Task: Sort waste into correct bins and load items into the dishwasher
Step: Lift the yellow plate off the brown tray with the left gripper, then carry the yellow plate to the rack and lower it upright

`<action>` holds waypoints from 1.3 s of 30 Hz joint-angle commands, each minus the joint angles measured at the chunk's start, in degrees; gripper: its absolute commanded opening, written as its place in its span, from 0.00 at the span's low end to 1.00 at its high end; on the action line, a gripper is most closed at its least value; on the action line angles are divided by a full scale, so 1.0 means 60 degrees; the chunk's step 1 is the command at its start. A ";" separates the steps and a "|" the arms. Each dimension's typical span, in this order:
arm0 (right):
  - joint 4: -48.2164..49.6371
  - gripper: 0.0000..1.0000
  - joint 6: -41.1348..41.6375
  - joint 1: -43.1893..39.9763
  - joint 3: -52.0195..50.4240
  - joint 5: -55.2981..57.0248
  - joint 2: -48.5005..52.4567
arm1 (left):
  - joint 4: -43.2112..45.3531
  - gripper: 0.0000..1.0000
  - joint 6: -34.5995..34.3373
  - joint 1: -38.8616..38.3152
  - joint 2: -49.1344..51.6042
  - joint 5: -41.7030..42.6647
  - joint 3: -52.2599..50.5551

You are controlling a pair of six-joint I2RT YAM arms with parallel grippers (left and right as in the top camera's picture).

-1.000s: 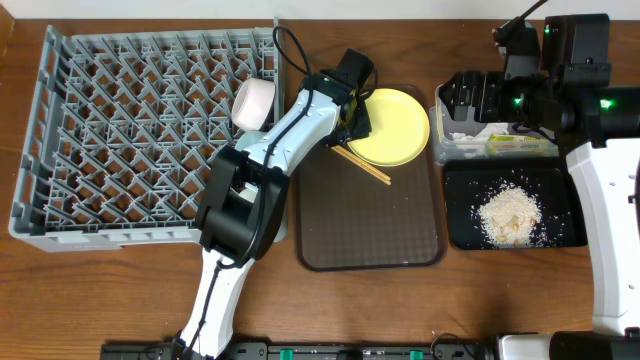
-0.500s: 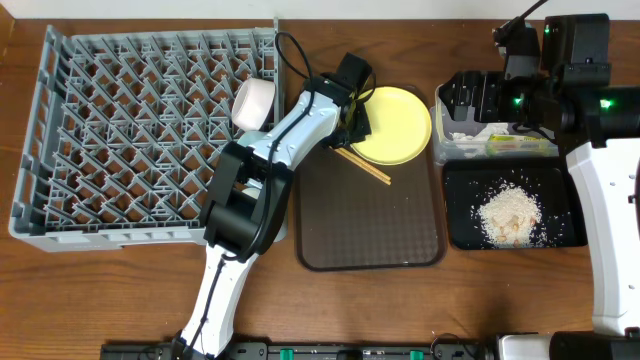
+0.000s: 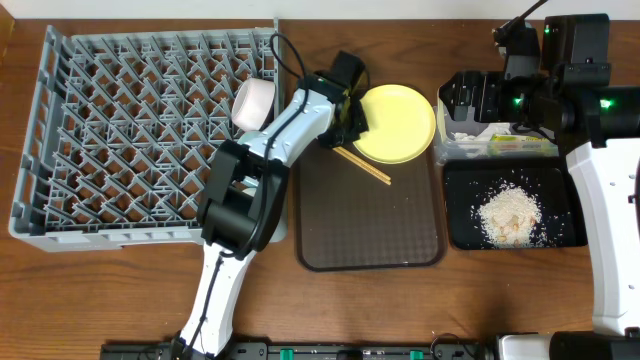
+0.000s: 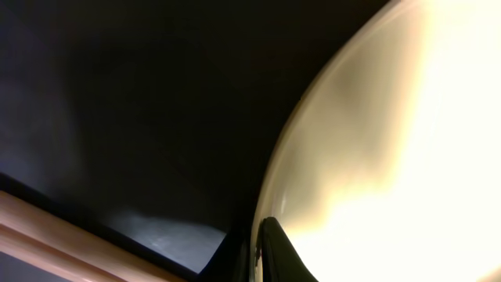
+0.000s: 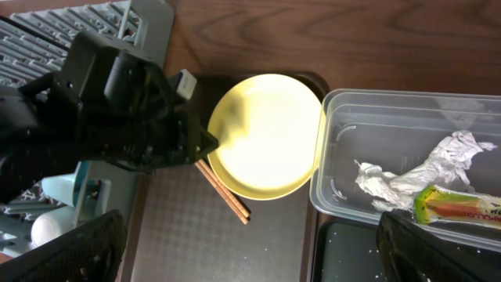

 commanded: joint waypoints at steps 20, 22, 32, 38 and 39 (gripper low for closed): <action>-0.0015 0.99 -0.0029 0.0015 0.0095 0.0087 0.0022 | -0.0291 0.07 0.1647 0.0834 -0.2524 0.1333 -0.0073; -0.0015 0.99 -0.0029 0.0018 0.0095 0.0087 0.0022 | -0.0426 0.07 0.1829 0.0976 -0.3009 0.0947 -0.0073; -0.0015 0.99 -0.0029 0.0018 0.0095 0.0087 0.0022 | -0.1009 0.08 0.2863 0.2284 -0.4976 -0.2189 -0.0073; -0.0015 0.99 -0.0025 0.0018 0.0095 0.0087 0.0022 | -0.0994 0.07 0.4331 0.3559 -0.5147 -0.2295 -0.0073; -0.0015 0.99 -0.0025 0.0018 0.0095 0.0087 0.0022 | -0.0991 0.06 0.4608 0.3738 -0.5144 -0.2382 -0.0073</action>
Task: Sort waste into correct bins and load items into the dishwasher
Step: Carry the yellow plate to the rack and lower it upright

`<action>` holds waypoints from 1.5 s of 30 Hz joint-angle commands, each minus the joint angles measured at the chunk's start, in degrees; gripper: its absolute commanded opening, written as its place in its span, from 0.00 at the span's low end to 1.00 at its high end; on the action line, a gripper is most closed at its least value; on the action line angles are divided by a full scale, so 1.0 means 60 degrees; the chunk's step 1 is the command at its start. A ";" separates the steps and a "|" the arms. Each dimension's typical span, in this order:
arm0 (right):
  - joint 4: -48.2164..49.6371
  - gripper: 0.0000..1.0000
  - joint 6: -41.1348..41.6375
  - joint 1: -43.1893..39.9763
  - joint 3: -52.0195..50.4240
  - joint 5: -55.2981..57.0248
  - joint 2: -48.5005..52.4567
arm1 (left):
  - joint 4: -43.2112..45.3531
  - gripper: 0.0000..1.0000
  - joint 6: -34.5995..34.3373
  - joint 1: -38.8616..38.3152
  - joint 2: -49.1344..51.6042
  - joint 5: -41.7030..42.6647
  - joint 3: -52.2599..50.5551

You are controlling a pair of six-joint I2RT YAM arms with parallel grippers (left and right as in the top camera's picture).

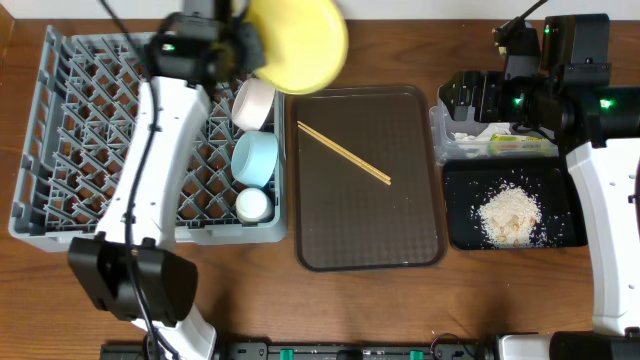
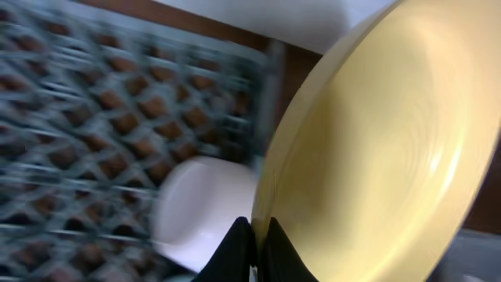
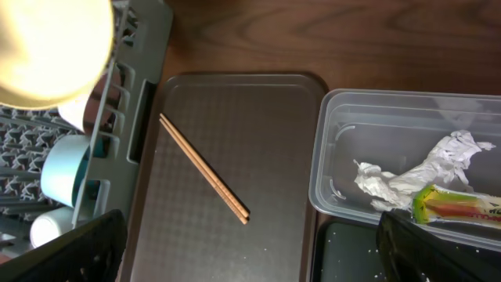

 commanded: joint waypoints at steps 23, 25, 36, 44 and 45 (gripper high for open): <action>-0.0015 0.99 -0.0025 0.0018 0.0095 0.0062 0.0022 | 0.1632 0.07 0.5104 0.1373 0.0277 -0.5056 -0.0047; -0.0015 0.99 -0.0029 0.0018 0.0095 0.0062 0.0022 | 0.1636 0.07 0.5104 0.1373 0.0426 -0.5125 -0.0047; -0.0015 0.99 -0.0029 0.0018 0.0095 0.0062 0.0022 | 0.1792 0.07 0.5104 0.1373 0.1417 -0.6084 -0.0047; -0.0011 0.99 -0.0029 0.0015 0.0095 0.0062 0.0022 | 0.1989 0.08 0.5096 0.1351 0.1537 -0.6211 -0.0047; -0.0015 0.99 -0.0029 0.0015 0.0095 0.0062 0.0022 | 0.1974 0.08 0.5093 0.1330 0.1537 -0.6211 -0.0047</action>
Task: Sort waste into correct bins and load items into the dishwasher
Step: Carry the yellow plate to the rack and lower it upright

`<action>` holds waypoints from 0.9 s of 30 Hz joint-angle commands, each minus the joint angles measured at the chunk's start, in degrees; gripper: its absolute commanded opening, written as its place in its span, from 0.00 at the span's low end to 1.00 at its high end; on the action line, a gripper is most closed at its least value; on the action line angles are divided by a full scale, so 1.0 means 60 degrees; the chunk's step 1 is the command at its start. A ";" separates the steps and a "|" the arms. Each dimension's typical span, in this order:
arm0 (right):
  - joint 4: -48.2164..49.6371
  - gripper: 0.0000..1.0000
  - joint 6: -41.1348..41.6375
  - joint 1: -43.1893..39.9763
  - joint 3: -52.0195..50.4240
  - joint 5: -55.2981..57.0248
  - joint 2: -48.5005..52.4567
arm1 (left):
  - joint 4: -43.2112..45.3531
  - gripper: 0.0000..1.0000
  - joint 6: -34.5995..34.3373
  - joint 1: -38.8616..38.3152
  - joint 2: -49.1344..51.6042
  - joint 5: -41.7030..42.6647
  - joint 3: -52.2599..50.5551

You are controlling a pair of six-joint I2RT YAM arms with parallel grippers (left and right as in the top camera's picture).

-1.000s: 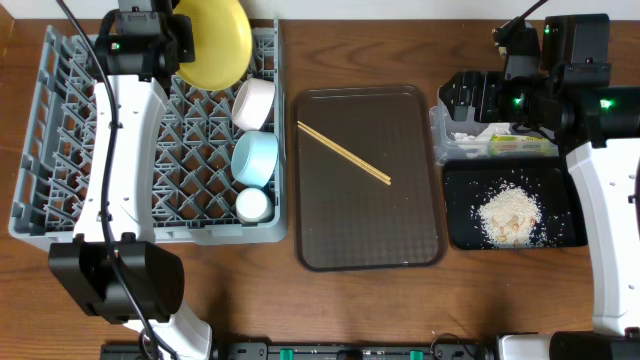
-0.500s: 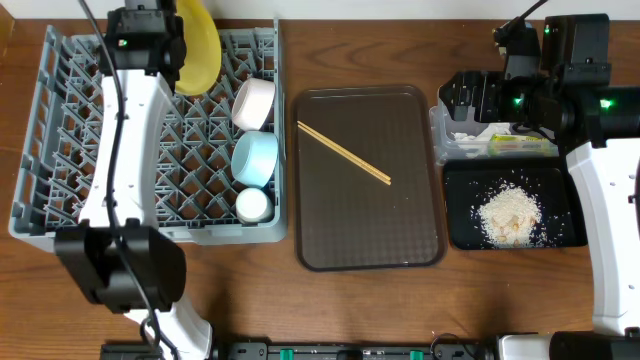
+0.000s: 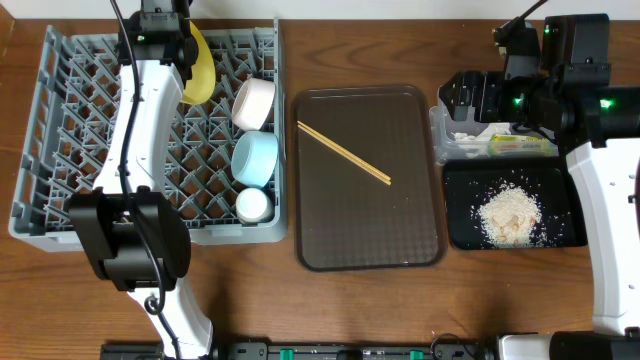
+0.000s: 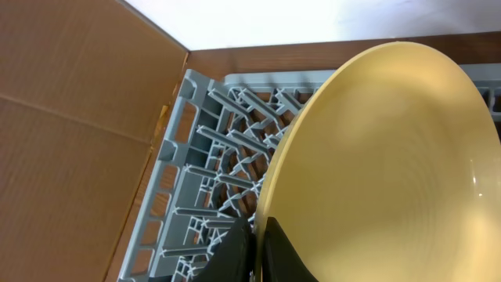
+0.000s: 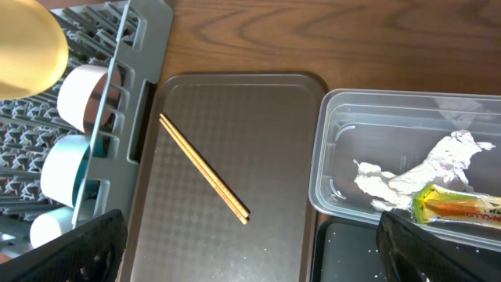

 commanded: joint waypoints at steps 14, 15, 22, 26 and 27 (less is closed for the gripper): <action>-0.0015 0.99 -0.0029 0.0015 0.0095 0.0062 0.0022 | -0.0095 0.45 -0.0062 -0.0204 -0.0015 0.0051 -0.0047; -0.0015 0.99 -0.0029 0.0018 0.0095 0.0062 0.0022 | -0.0142 0.45 -0.0062 -0.0204 -0.0015 0.0226 -0.0047; -0.0011 0.99 -0.0029 0.0018 0.0095 0.0062 0.0022 | -0.0463 0.22 -0.1257 -0.0102 0.0127 0.2907 -0.0047; -0.0011 0.99 -0.0029 0.0018 0.0095 0.0062 0.0022 | -0.0386 0.08 -0.2080 0.0033 0.0477 0.3982 -0.0047; -0.0015 0.99 -0.0029 0.0018 0.0095 0.0062 0.0022 | -0.0386 0.08 -0.2310 0.0040 0.0576 0.3978 -0.0047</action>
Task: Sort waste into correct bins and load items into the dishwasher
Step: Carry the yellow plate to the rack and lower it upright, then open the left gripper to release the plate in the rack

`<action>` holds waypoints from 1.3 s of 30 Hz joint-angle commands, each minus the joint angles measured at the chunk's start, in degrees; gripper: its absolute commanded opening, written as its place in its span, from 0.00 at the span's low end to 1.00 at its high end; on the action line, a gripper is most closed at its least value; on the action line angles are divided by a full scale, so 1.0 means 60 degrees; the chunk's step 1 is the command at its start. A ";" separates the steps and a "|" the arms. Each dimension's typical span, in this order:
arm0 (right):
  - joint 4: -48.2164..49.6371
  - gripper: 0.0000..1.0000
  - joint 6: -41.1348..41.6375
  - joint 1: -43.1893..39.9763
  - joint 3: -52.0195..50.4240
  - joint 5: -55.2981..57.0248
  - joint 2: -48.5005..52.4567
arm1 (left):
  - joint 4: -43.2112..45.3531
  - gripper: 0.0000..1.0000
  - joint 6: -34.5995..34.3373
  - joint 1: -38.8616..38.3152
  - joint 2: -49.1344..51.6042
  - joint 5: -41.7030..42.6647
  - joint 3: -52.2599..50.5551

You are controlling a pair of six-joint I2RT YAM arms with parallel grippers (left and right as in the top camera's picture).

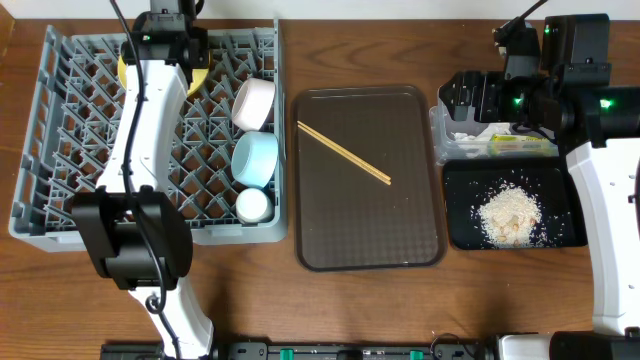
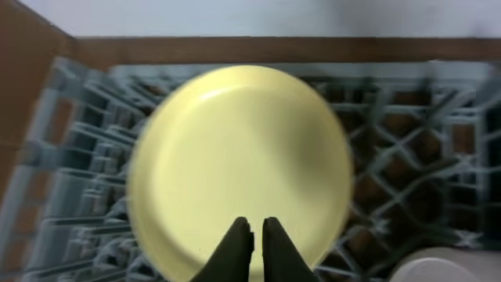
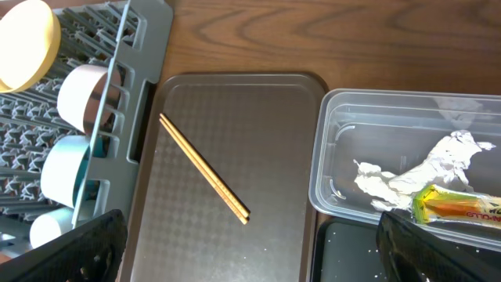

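Note:
The yellow plate (image 2: pixel 235 157) faces my left wrist camera over the far row of the grey dish rack (image 1: pixel 60 150); from overhead only its edge (image 1: pixel 125 65) shows beside the arm. My left gripper (image 2: pixel 252 223) is above it with both fingers together in front of the plate's face, nothing seen between them. A pair of wooden chopsticks (image 1: pixel 343 153) lies on the brown tray (image 1: pixel 370 230). My right gripper (image 3: pixel 250 251) hangs open high over the bins, its fingers wide apart.
A white cup (image 1: pixel 253 103), a blue cup (image 1: pixel 254 158) and a small white cup (image 1: pixel 252 205) sit along the rack's right side. A clear bin (image 3: pixel 391 157) holds crumpled paper and a wrapper (image 3: pixel 458 205). A black tray (image 1: pixel 510 215) holds rice.
The plate was edge-on between my left fingers over the rack's far row. Now it faces the camera, farther off and out of the grip. The right arm has not moved.
My left gripper was at the rim of the yellow plate on the brown tray. Then it held the plate in the air near the rack's far right corner, then edge-on over the rack's far row. Now the plate is at the rack, free of the fingers.

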 commanded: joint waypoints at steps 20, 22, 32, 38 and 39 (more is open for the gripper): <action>-0.0015 0.99 -0.0025 0.0015 0.0095 0.0062 0.0022 | -0.0036 0.08 -0.1592 0.0004 0.1734 0.1614 -0.0047; -0.0015 0.99 -0.0025 0.0015 0.0095 0.0062 0.0022 | -0.0044 0.08 -0.1596 0.0000 0.1851 0.1767 -0.0047; -0.0015 0.99 -0.0029 0.0004 0.0095 0.0062 0.0022 | -0.0106 0.08 -0.1599 -0.0015 0.2535 0.1898 -0.0047; -0.0015 0.99 -0.0029 0.0007 0.0095 0.0062 0.0022 | -0.0091 0.08 -0.1599 -0.0015 0.2583 0.1898 -0.0047; -0.0015 0.99 -0.0029 0.0015 0.0095 0.0062 0.0022 | -0.0091 0.08 -0.1599 -0.0015 0.2583 0.1898 -0.0047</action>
